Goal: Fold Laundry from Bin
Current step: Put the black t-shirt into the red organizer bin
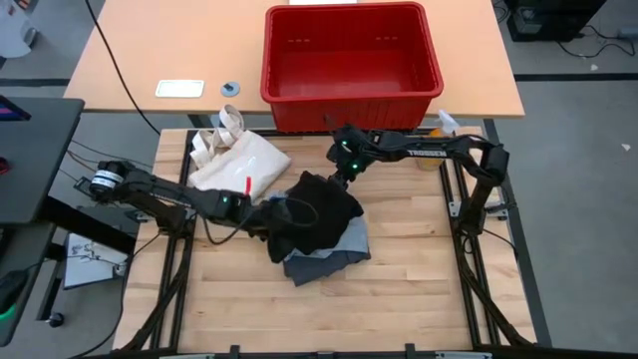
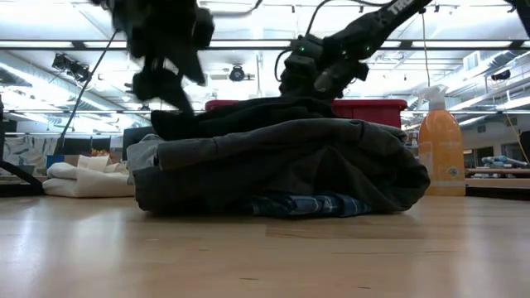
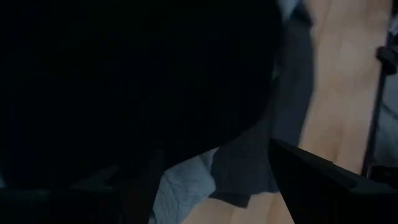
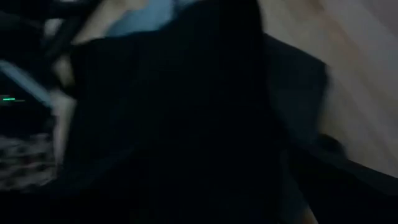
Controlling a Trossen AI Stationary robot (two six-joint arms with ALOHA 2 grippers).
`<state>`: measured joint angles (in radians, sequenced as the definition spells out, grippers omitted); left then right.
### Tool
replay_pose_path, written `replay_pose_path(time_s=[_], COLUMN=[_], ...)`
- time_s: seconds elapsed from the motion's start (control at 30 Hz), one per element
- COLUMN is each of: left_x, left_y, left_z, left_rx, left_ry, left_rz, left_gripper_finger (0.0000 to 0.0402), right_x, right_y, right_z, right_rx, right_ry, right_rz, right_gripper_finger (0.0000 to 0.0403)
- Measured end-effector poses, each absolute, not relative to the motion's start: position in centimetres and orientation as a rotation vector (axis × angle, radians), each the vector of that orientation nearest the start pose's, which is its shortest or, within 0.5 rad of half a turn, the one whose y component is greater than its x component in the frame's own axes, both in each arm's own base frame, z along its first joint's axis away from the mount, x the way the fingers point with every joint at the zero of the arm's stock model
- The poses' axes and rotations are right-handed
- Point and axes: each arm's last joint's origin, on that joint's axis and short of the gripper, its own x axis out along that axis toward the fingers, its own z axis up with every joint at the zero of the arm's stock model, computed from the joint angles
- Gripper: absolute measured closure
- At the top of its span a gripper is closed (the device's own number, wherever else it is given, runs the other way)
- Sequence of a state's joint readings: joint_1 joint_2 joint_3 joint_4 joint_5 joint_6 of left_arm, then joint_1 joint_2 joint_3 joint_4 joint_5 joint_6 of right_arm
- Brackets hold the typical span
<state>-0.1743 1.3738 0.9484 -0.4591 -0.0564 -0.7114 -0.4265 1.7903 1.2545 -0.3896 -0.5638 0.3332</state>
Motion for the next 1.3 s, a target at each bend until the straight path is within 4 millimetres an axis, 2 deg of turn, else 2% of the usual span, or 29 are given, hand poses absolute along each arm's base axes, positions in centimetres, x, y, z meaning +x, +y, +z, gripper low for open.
replay_pose_path(time_s=[0.13,0.27,0.4,0.47,0.53,0.63,0.7,0.8,0.9,1.0,1.2,1.3], left_x=[26.8,26.2,26.3,26.3,26.2,26.2,26.2,26.2,26.2,26.3,26.2,26.2], left_y=[-4.2,-3.7,-3.8,-3.7,-3.6,-3.6,-3.5,-3.5,-3.5,-3.5,-3.5,-3.5], left_z=[20.2,18.5,18.5,18.5,18.4,18.5,18.5,18.5,18.5,18.5,18.5,18.5], left_rx=[-0.682,-0.802,-0.770,-0.754,-0.737,-0.712,-0.702,-0.699,-0.697,-0.687,-0.659,-0.659], left_ry=[0.870,0.856,0.824,0.817,0.816,0.809,0.805,0.805,0.804,0.803,0.810,0.810], left_rz=[0.305,0.385,0.403,0.418,0.434,0.438,0.440,0.441,0.441,0.437,0.427,0.426], left_gripper_finger=[0.0109,0.0109,0.0109,0.0109,0.0109,0.0109,0.0109,0.0109,0.0109,0.0109,0.0109,0.0109], right_x=[35.3,35.4,35.3,35.2,35.2,35.0,34.9,35.0,34.5,34.3,34.0,33.5], right_y=[-14.1,-12.3,-9.7,-9.1,-9.0,-9.5,-9.6,-8.6,-8.0,-9.2,-11.6,-13.2], right_z=[21.1,22.4,25.1,25.8,25.8,24.4,23.9,25.4,26.6,25.8,24.1,24.0], right_rx=[0.827,0.899,0.896,0.876,0.861,0.885,0.951,0.985,0.912,0.863,0.829,0.780], right_ry=[0.804,0.801,0.763,0.752,0.758,0.833,0.866,0.823,0.800,0.809,0.842,0.818], right_rz=[0.107,0.234,0.373,0.369,0.316,0.188,0.216,0.374,0.278,0.105,-0.009,-0.085], right_gripper_finger=[0.0009,0.0013,0.0018,0.0020,0.0024,0.0032,0.0038,0.0046,0.0052,0.0054,0.0055,0.0055])
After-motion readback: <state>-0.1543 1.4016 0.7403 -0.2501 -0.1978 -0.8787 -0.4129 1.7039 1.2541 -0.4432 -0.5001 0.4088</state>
